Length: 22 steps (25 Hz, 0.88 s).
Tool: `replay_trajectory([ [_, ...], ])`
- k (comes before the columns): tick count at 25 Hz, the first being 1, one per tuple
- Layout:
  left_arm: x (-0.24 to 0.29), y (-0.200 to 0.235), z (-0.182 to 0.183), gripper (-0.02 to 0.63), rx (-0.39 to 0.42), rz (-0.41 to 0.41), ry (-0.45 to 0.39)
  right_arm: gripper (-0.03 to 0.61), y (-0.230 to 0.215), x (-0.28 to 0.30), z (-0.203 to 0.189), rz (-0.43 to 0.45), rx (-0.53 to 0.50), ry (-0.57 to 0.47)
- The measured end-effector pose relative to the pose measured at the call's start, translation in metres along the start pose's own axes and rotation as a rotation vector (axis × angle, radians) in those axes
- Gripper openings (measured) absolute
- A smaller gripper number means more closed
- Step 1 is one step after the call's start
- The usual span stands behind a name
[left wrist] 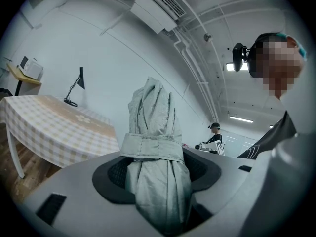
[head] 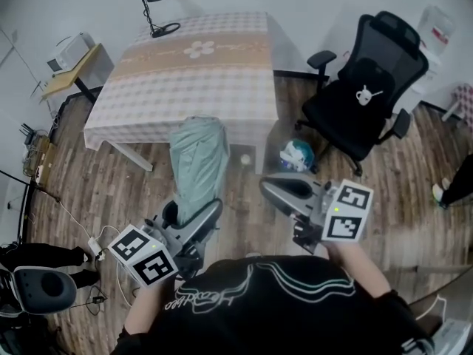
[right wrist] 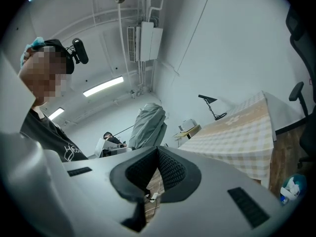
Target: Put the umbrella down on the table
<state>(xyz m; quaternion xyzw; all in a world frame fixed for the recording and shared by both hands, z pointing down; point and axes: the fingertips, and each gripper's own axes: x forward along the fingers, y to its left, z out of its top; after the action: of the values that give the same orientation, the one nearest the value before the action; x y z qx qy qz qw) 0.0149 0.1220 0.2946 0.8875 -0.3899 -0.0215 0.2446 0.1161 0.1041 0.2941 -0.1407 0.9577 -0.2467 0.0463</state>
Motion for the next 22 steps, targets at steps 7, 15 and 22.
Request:
replay_trajectory([
  [7, -0.001, 0.003, 0.012, 0.259, 0.022, 0.025, -0.029, 0.012, -0.004, 0.004, 0.003, 0.024, -0.010, -0.004],
  [15, 0.001, 0.017, 0.022, 0.259, 0.034, 0.024, -0.038, 0.012, -0.014, 0.010, 0.011, 0.011, -0.023, -0.028],
  [22, 0.031, 0.035, 0.027, 0.259, 0.030, -0.017, -0.024, 0.012, -0.041, 0.012, 0.013, -0.028, -0.020, -0.024],
])
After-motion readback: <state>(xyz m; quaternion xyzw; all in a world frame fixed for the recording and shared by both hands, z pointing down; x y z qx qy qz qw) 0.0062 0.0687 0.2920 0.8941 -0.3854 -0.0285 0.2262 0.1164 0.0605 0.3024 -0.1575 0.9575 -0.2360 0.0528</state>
